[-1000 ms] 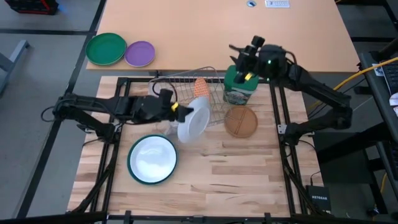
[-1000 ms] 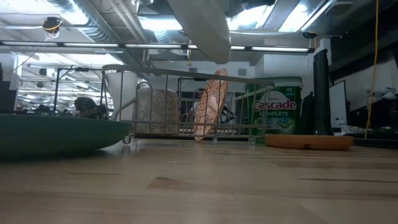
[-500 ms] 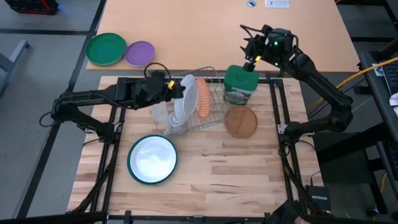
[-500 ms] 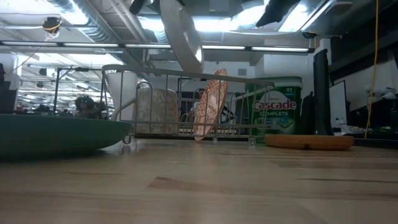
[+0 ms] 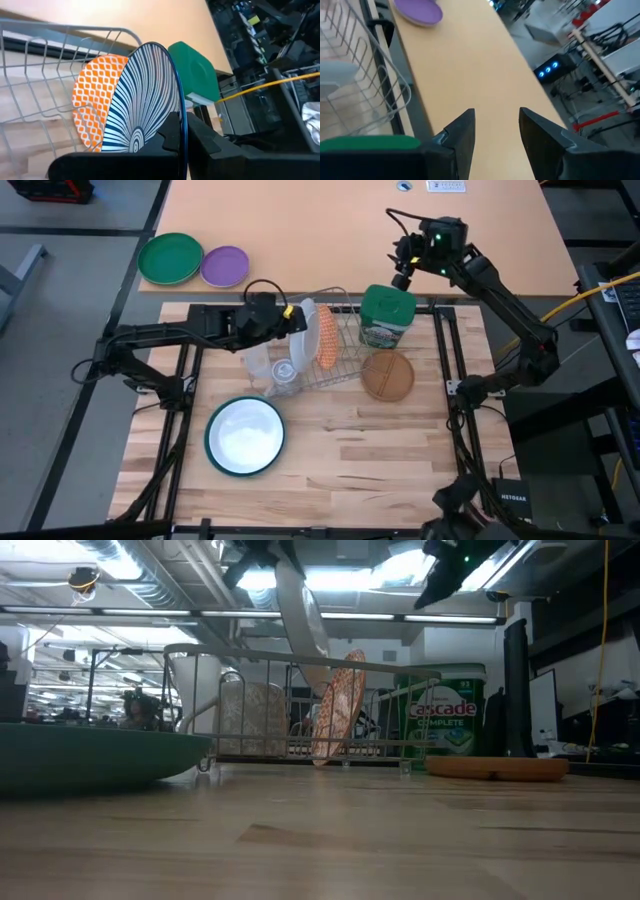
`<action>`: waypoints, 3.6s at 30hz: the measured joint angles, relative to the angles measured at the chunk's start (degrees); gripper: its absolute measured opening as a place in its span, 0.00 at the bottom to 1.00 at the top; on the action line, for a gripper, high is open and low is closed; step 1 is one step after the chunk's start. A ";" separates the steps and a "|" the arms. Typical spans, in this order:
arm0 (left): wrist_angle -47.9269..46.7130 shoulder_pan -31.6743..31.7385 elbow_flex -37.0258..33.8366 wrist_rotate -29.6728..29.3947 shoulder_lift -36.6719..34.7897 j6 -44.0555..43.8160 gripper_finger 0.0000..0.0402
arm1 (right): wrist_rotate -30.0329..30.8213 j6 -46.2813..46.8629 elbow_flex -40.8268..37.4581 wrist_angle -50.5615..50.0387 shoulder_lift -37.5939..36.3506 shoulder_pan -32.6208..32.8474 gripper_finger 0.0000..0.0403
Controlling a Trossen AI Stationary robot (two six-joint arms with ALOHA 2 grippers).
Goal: Sort dishes
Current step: Put the blue and white plate in the dish rack, then put the white plate in the dish rack
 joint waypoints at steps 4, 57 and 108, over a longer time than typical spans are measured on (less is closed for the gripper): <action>-0.12 0.06 0.00 0.00 0.70 -2.08 0.00 | -0.03 0.00 0.00 -0.79 1.95 -0.31 0.39; -0.51 8.53 -0.02 0.43 11.84 -14.78 0.00 | -8.13 -0.42 0.00 -7.18 10.32 -1.01 0.39; 10.48 15.30 -0.02 3.66 14.70 27.69 0.28 | -8.58 6.29 0.04 -8.82 18.14 -0.94 0.39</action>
